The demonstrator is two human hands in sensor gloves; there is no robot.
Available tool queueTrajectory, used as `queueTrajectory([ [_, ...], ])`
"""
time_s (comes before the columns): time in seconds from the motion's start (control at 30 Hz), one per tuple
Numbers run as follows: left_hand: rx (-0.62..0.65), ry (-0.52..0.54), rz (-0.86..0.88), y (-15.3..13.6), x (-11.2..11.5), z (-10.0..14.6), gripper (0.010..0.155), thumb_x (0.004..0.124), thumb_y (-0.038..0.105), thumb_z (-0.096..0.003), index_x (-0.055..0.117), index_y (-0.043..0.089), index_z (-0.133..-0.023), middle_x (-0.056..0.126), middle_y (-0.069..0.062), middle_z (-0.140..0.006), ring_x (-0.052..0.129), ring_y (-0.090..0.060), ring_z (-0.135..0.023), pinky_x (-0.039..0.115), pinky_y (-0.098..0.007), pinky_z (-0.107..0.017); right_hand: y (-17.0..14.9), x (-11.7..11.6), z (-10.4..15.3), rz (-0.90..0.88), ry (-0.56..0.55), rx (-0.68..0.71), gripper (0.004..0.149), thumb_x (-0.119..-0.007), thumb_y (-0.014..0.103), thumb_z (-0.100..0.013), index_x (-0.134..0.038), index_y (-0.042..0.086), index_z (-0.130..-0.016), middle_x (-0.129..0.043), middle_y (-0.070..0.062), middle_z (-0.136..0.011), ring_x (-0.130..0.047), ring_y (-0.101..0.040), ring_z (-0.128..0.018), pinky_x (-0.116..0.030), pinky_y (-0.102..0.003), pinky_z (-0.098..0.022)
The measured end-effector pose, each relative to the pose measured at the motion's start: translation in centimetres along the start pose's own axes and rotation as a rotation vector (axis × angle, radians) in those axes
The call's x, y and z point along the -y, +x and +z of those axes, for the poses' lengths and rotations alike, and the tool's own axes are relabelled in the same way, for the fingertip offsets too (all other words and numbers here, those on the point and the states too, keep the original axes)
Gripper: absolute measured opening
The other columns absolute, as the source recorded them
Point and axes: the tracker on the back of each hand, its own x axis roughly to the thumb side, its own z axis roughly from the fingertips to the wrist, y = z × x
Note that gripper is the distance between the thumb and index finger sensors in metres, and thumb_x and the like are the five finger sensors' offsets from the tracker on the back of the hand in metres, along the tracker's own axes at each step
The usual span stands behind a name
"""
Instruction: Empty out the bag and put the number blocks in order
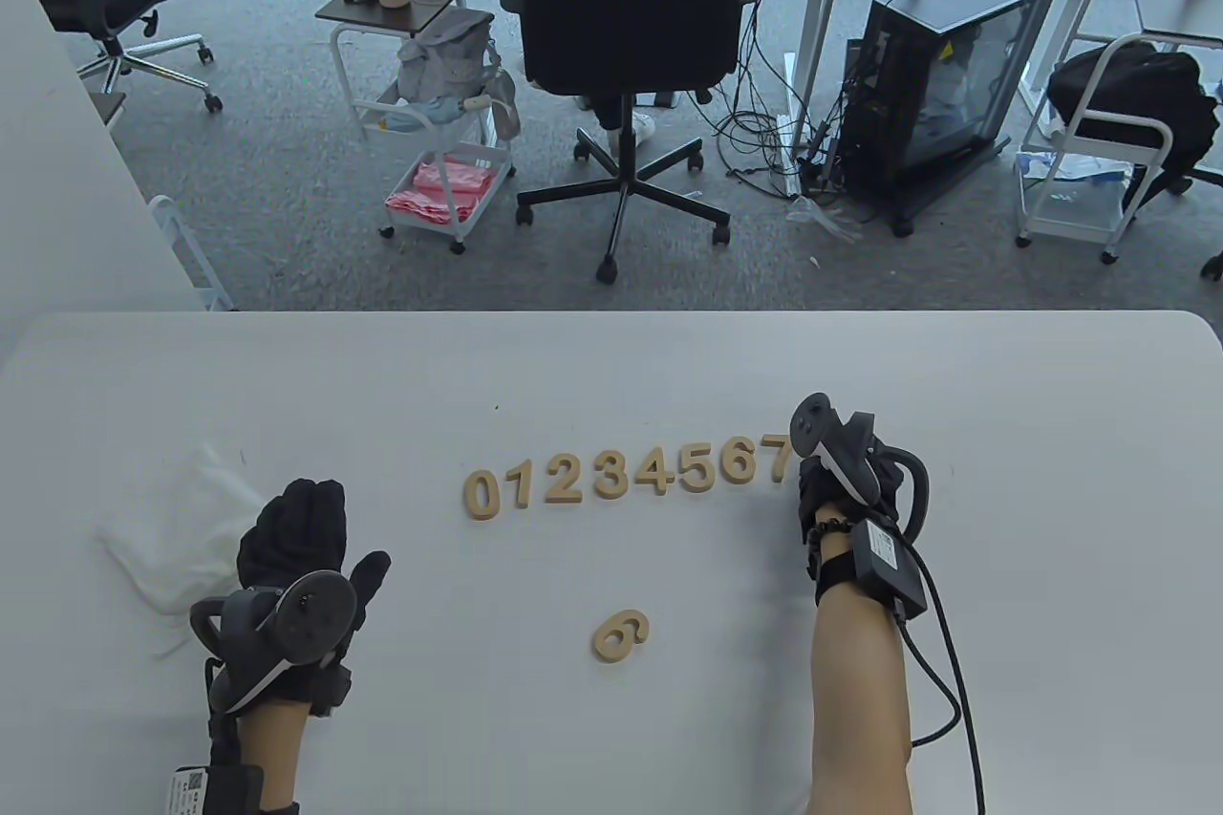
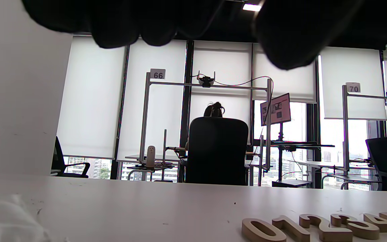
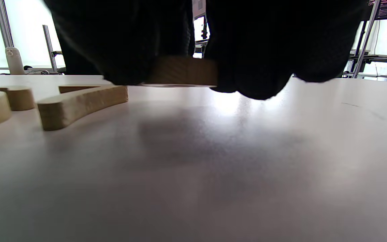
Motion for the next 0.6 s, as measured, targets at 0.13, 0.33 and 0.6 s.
queueTrajectory([
  [0.13,0.0,-0.005,-0.003,0.0,0.0,0.0,0.083,0.08,0.049,-0.0487,0.051,0.002,-0.111,0.052,-0.032,-0.112,0.067,-0.06,-0.098,0.06,-0.073,-0.068,1.0,-0.6,-0.4,0.065,0.007,-0.026,0.053,-0.087,0.037,-0.046,-0.08,0.017,-0.095,-0.091,-0.025,-0.087,-0.097,-0.044,-0.065,-0.085,-0.059,-0.052],
  [0.33,-0.005,-0.008,0.0,-0.1,0.0,0.0,0.083,0.08,0.049,-0.0487,0.051,0.003,-0.111,0.052,-0.032,-0.112,0.067,-0.06,-0.098,0.06,-0.073,-0.068,1.2,-1.0,-1.0,0.06,0.026,-0.03,0.054,-0.086,0.036,-0.047,-0.078,0.016,-0.096,-0.09,-0.025,-0.088,-0.097,-0.044,-0.065,-0.085,-0.058,-0.052],
  [0.6,-0.006,-0.008,-0.005,-0.1,0.1,0.0,0.083,0.08,0.049,-0.0486,0.051,0.002,-0.111,0.052,-0.032,-0.112,0.067,-0.06,-0.098,0.06,-0.073,-0.068,1.3,-1.3,-0.7,0.096,0.019,-0.009,0.059,-0.087,0.038,-0.044,-0.075,0.016,-0.098,-0.091,-0.022,-0.087,-0.099,-0.04,-0.064,-0.087,-0.055,-0.051],
])
